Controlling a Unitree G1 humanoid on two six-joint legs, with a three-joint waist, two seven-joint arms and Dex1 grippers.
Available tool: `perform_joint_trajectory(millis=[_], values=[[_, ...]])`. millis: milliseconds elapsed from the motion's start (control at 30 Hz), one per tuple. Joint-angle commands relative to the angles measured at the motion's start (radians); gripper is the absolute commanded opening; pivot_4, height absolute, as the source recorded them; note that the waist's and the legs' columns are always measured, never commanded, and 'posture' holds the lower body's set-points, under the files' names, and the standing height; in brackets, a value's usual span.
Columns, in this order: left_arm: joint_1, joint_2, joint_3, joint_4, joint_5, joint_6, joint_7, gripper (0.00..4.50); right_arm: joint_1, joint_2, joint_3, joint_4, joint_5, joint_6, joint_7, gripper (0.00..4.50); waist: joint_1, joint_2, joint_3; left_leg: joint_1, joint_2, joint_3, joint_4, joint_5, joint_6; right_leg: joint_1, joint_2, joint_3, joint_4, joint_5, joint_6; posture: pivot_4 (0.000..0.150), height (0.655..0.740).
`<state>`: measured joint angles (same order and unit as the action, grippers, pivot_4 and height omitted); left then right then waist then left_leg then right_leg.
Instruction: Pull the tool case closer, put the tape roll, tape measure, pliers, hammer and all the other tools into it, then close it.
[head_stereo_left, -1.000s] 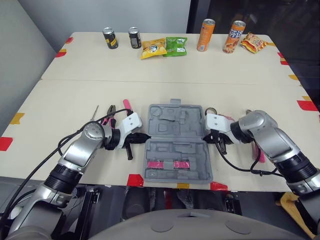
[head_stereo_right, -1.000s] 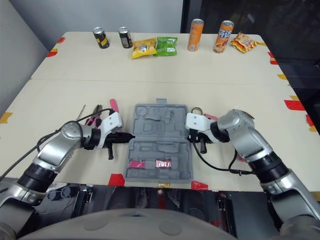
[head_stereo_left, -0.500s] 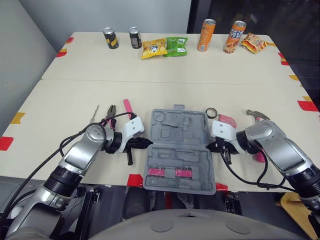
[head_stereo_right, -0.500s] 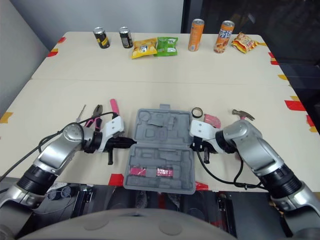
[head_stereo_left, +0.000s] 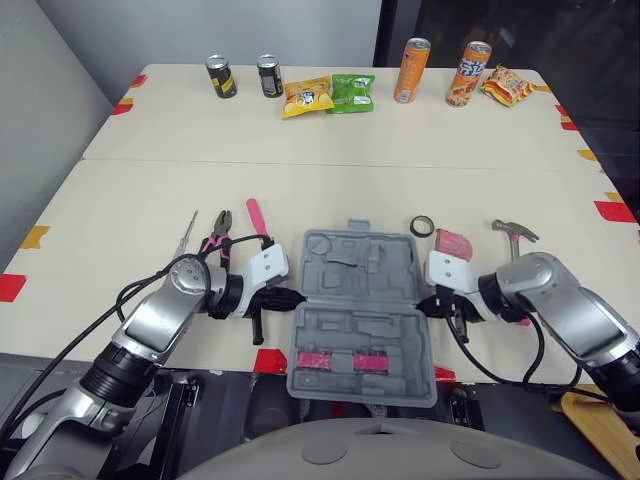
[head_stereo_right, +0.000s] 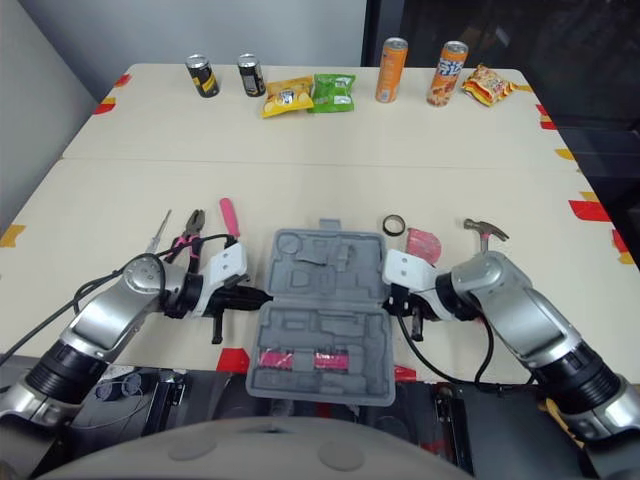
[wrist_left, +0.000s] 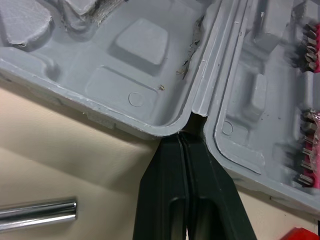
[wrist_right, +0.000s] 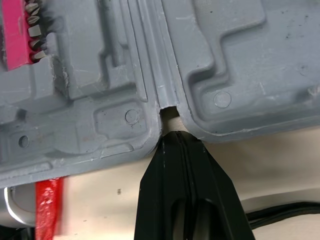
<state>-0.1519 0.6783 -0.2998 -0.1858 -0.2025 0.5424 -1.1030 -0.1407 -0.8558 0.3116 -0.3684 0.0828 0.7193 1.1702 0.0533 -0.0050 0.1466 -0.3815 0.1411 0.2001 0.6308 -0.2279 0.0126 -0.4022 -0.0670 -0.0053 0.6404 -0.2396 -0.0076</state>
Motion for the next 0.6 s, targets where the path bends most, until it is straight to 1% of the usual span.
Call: perform_joint_trajectory(millis=[33, 600], values=[[0.025, 0.007, -0.021, -0.043, -0.024, -0.005, -0.024, 0.07, 0.023, -0.015, 0.006, -0.046, 0.028, 0.008, -0.003, 0.00, 0.000, 0.000, 0.000, 0.000, 0.000, 0.000, 0.000, 0.000, 0.000, 0.000, 0.000, 0.000, 0.000, 0.000, 0.000, 0.150, 0.7400], [0.049, 0.019, -0.023, -0.068, -0.028, 0.007, -0.014, 0.07, 0.038, -0.043, 0.005, -0.049, 0.057, 0.003, -0.033, 0.00, -0.001, 0.000, 0.000, 0.001, 0.000, 0.000, -0.002, 0.000, 0.000, 0.000, 0.000, 0.000, -0.001, 0.000, 0.000, 0.150, 0.7400]])
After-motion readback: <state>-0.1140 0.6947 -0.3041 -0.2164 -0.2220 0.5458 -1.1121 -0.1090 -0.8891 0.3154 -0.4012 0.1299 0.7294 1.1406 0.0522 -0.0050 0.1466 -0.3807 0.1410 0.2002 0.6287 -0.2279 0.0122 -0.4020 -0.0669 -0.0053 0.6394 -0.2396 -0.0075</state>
